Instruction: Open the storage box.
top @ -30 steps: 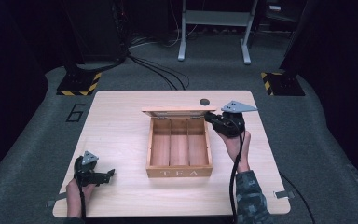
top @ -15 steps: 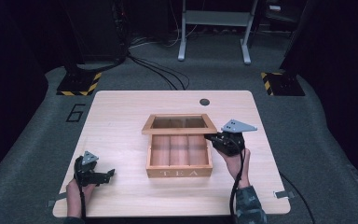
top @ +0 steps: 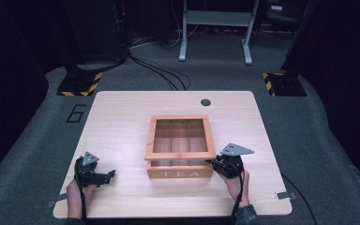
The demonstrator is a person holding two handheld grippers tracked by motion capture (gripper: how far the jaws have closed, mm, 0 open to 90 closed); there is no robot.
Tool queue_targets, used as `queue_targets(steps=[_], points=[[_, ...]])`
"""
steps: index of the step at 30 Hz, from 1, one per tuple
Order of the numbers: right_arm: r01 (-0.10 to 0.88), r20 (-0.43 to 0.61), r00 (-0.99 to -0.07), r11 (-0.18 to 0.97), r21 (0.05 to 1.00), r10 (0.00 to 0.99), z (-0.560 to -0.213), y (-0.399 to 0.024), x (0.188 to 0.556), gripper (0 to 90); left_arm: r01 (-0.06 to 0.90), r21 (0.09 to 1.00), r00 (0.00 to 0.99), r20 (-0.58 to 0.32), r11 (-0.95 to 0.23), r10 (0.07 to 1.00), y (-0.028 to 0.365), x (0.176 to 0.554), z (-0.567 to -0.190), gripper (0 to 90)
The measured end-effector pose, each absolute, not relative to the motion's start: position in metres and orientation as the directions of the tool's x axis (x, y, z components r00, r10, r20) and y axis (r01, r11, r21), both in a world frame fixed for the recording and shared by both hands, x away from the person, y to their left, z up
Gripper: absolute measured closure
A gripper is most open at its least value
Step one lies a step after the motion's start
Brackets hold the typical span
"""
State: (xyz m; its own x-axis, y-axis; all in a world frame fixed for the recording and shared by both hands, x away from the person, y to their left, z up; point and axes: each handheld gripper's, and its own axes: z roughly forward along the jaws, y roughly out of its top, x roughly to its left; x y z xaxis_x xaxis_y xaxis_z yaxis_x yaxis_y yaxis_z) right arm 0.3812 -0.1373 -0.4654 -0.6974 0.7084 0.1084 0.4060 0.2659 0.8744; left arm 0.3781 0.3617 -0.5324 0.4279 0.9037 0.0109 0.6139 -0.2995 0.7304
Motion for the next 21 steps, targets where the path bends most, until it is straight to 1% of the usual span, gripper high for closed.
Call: queue_targets(steps=[3, 5, 9, 14, 18, 21], points=[[0.423, 0.096, -0.693, 0.295, 0.857, 0.715, -0.472, -0.137, 0.378, 85.2, 0.614, 0.73, 0.428, 0.01, -0.299, 0.904, 0.362, 0.378, -0.532, 1.3], [0.426, 0.113, -0.692, 0.277, 0.861, 0.713, -0.474, -0.137, 0.374, 84.3, 0.614, 0.73, 0.428, 0.011, -0.3, 0.904, 0.362, 0.378, -0.532, 1.2], [0.425, 0.113, -0.688, 0.271, 0.864, 0.717, -0.472, -0.142, 0.366, 84.7, 0.614, 0.73, 0.428, 0.012, -0.3, 0.904, 0.362, 0.378, -0.532, 1.3], [0.429, 0.123, -0.674, 0.249, 0.868, 0.729, -0.473, -0.158, 0.351, 84.4, 0.614, 0.73, 0.428, 0.01, -0.299, 0.904, 0.362, 0.378, -0.532, 1.3], [0.458, 0.082, -0.67, 0.324, 0.828, 0.738, -0.483, -0.161, 0.344, 84.0, 0.614, 0.731, 0.428, 0.011, -0.299, 0.904, 0.362, 0.378, -0.532, 1.3], [0.483, 0.112, -0.656, 0.301, 0.822, 0.746, -0.492, -0.169, 0.34, 83.9, 0.614, 0.73, 0.428, 0.011, -0.3, 0.904, 0.362, 0.378, -0.532, 1.3]])
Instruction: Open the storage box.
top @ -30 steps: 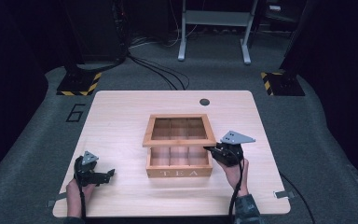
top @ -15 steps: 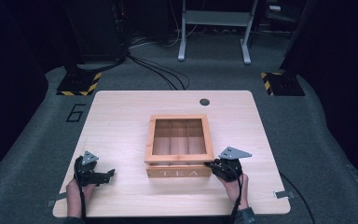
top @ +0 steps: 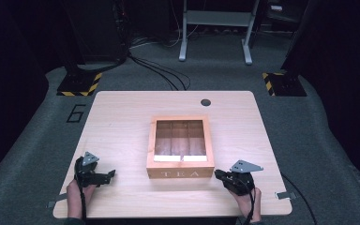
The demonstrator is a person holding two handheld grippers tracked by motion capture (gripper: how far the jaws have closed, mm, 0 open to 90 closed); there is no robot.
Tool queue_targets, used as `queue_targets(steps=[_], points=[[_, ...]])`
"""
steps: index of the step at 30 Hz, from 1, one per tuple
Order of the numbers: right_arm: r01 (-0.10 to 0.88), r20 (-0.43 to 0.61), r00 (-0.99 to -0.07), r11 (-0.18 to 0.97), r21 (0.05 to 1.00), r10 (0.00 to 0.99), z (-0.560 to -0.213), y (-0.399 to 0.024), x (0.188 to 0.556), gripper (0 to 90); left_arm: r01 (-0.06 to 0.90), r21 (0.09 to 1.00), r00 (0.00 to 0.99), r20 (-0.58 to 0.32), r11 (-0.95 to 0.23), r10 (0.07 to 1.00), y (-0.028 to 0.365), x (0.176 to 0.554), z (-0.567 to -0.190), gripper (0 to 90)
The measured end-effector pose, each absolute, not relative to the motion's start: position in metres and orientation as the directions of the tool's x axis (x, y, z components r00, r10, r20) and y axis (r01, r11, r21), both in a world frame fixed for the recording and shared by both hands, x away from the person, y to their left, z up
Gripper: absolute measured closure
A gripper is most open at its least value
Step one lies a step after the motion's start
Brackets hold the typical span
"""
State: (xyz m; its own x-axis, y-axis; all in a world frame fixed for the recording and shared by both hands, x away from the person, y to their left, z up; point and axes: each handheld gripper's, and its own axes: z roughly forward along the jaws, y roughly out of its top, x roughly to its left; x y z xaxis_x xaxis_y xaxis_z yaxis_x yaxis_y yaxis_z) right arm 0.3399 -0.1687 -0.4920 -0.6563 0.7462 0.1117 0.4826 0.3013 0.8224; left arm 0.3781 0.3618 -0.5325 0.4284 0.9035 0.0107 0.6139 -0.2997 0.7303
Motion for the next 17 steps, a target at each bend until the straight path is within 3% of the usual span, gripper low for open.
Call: queue_targets(steps=[6, 11, 17], points=[[0.514, 0.08, -0.6, 0.307, 0.801, 0.796, -0.512, -0.184, 0.333, 77.0, 0.612, 0.731, 0.429, 0.013, -0.301, 0.903, 0.362, 0.378, -0.532, 1.3], [0.566, 0.04, -0.518, 0.308, 0.764, 0.854, -0.526, -0.193, 0.33, 40.6, 0.613, 0.731, 0.428, 0.013, -0.301, 0.904, 0.362, 0.378, -0.532, 1.3], [0.588, 0.028, -0.484, 0.302, 0.751, 0.874, -0.528, -0.199, 0.329, 20.8, 0.613, 0.731, 0.427, 0.013, -0.3, 0.904, 0.361, 0.378, -0.532, 1.3]])
